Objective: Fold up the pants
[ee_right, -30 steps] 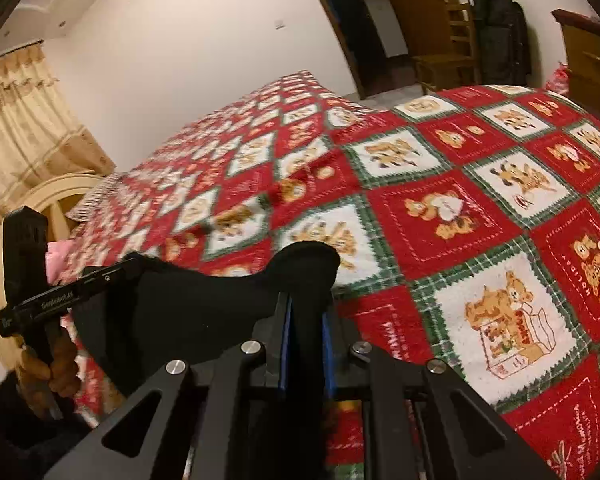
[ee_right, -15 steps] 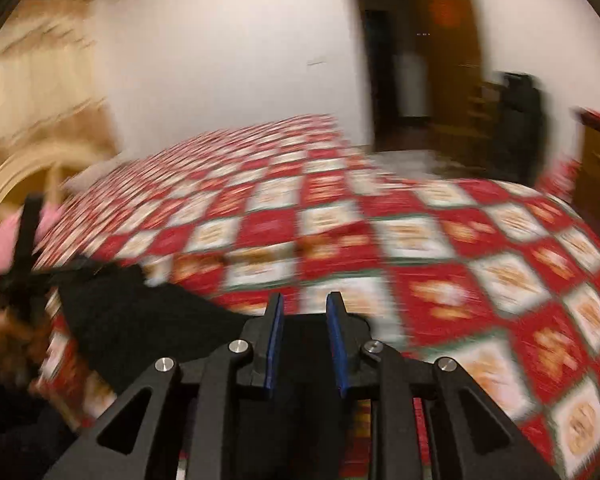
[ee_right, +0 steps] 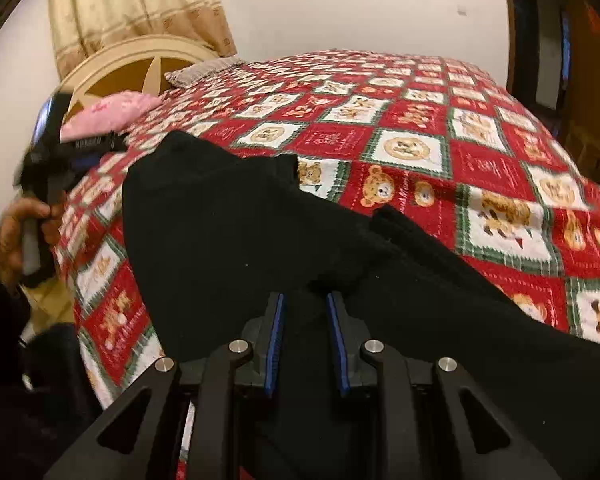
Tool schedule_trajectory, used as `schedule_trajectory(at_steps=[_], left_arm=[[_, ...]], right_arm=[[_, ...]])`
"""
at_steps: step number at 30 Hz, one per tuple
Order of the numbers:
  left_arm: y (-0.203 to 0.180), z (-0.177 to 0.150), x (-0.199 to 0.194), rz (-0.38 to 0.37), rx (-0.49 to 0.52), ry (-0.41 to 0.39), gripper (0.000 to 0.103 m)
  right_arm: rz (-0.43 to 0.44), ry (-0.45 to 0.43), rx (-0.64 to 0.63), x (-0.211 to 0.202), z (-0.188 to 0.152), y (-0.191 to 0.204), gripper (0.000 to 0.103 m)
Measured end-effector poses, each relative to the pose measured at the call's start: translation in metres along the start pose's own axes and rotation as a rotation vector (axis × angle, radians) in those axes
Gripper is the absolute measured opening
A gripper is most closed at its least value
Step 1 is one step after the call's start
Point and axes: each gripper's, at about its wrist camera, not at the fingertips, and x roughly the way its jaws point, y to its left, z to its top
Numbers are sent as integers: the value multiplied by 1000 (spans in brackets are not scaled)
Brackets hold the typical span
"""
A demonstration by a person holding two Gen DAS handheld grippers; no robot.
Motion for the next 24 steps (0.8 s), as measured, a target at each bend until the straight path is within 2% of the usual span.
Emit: schedule_trajectory(at_steps=[3,7,9,13,15,21,23,24], left_arm=[[27,-4,12,-39,-129,37,83],[26,-21,23,-163,-229,89,83],[11,-25,24,-194,-204,105,83],[-15,-28,32,-179,-135,122,83],[-15,-26,36,-164,-133,112,83],[-10,-23,38,-190,-174,106,82],[-9,-23,37,-196,-187,101,73],[-8,-24,36,-189,-188,97,59]], right_arm=[[-31,-90,48,-27,1,-6,23],[-37,-156,73,-45,4,-6,23],[-33,-142,76,-43,4,-5,23],[-23,-119,78,-39,0,-2,23],[-27,-129,71,-43,-1,-1,23],[-46,-162,114,-55,-2,-7,23],[-50,-169,131,-58,-4,-9,23],[-54,-173,144,-59,-4,-11,23]])
